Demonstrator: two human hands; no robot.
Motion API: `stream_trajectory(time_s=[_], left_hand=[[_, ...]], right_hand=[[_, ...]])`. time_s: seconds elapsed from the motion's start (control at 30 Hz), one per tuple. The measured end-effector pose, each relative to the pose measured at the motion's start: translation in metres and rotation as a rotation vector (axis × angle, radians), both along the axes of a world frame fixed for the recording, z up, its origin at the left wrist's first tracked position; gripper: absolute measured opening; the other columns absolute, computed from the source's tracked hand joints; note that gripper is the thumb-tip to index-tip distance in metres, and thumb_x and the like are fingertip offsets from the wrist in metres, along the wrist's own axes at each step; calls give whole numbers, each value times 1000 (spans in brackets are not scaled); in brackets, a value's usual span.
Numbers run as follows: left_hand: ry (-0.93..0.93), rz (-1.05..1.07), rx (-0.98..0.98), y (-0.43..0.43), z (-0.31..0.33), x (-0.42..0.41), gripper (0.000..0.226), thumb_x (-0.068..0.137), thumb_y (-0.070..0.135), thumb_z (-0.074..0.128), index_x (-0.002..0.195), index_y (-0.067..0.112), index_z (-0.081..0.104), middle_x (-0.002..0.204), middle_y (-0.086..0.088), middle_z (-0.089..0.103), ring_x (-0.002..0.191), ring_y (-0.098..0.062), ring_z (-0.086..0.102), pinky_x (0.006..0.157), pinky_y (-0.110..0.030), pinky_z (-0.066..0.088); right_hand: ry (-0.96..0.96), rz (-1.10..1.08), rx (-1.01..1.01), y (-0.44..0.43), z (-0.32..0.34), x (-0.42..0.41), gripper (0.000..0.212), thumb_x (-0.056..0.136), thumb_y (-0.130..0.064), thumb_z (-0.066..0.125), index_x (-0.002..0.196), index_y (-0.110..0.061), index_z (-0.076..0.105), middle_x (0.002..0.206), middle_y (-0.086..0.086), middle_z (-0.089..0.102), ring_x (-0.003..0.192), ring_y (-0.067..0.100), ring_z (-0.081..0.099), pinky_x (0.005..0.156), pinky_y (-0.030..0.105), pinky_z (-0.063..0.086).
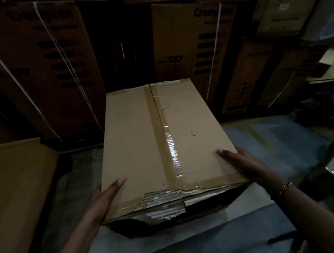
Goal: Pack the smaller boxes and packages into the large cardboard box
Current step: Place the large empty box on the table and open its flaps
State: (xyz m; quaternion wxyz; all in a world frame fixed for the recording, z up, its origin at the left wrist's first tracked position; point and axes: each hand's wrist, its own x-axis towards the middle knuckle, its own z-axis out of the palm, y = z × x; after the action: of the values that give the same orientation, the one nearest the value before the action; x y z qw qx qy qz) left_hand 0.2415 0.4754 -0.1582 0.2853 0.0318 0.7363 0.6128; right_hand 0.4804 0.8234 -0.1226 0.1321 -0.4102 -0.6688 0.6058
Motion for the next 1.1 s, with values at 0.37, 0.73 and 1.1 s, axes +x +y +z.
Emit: stream_trajectory(time_s=[0.37, 0.73, 1.1], left_hand=[[55, -46, 1, 134, -12, 102, 57, 68, 51, 80, 111, 14, 72, 100, 4, 77, 90, -17, 74, 79, -28, 54], [58, -16, -24, 176, -5, 149, 37, 81, 36, 76, 112, 18, 69, 103, 4, 74, 89, -12, 71, 73, -24, 52], [302, -116, -404, 180, 5, 136, 115, 53, 82, 63, 151, 37, 26, 144, 1, 54, 123, -26, 57, 104, -47, 47]], right_hand=[[-92, 35, 45, 144, -2, 103, 33, 82, -51, 72, 99, -23, 69, 91, -7, 76, 73, 5, 72, 55, 14, 51], [-121, 75, 12, 194, -26, 143, 69, 59, -75, 77, 109, -28, 69, 96, -9, 77, 83, 14, 74, 70, 30, 56], [-348, 188, 617, 187, 3, 106, 94, 75, -69, 67, 148, -23, 31, 149, 5, 44, 127, 30, 50, 100, 43, 45]])
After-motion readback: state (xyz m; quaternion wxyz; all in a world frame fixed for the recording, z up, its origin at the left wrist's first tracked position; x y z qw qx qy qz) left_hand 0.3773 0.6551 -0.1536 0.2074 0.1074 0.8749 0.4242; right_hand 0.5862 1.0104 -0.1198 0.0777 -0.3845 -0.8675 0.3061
